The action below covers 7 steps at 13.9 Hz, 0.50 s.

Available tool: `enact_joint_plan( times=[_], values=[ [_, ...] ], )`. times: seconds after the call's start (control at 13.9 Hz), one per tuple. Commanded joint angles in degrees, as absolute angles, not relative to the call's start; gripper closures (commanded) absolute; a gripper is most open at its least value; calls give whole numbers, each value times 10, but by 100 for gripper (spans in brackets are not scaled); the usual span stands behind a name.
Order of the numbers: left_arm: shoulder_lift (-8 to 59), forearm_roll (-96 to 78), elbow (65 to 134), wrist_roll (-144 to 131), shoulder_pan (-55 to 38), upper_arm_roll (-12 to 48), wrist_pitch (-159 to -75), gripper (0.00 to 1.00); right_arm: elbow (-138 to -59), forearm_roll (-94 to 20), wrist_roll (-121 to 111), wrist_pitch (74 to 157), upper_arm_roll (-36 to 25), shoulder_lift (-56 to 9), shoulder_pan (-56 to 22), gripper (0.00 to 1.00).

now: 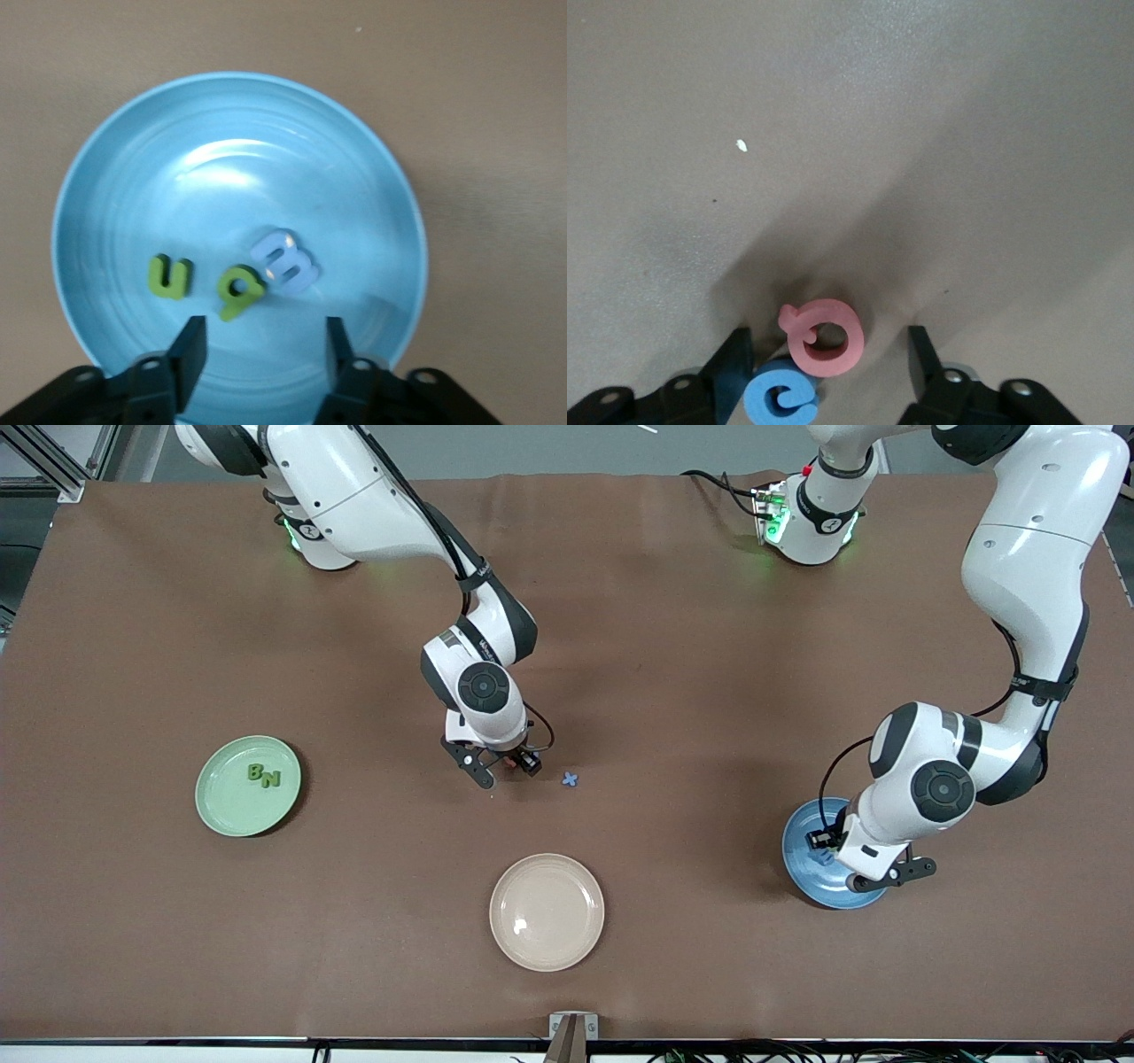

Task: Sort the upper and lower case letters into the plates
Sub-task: 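Grasp the pink a with the right gripper while the left reaches the x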

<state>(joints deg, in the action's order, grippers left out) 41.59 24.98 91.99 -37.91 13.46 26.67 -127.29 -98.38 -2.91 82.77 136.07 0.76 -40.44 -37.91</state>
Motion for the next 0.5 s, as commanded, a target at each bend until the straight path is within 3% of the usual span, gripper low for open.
enact_joint_plan(
  times=[0.0,0.43],
  values=[
    [397,265,928,-438,117,286,-1267,0,-997,-28,836,1361,3,-401,-383,29],
    [410,264,904,-701,-15,308,-1270,0,-996,-27,836,1362,2,-401,-384,51]
  ],
)
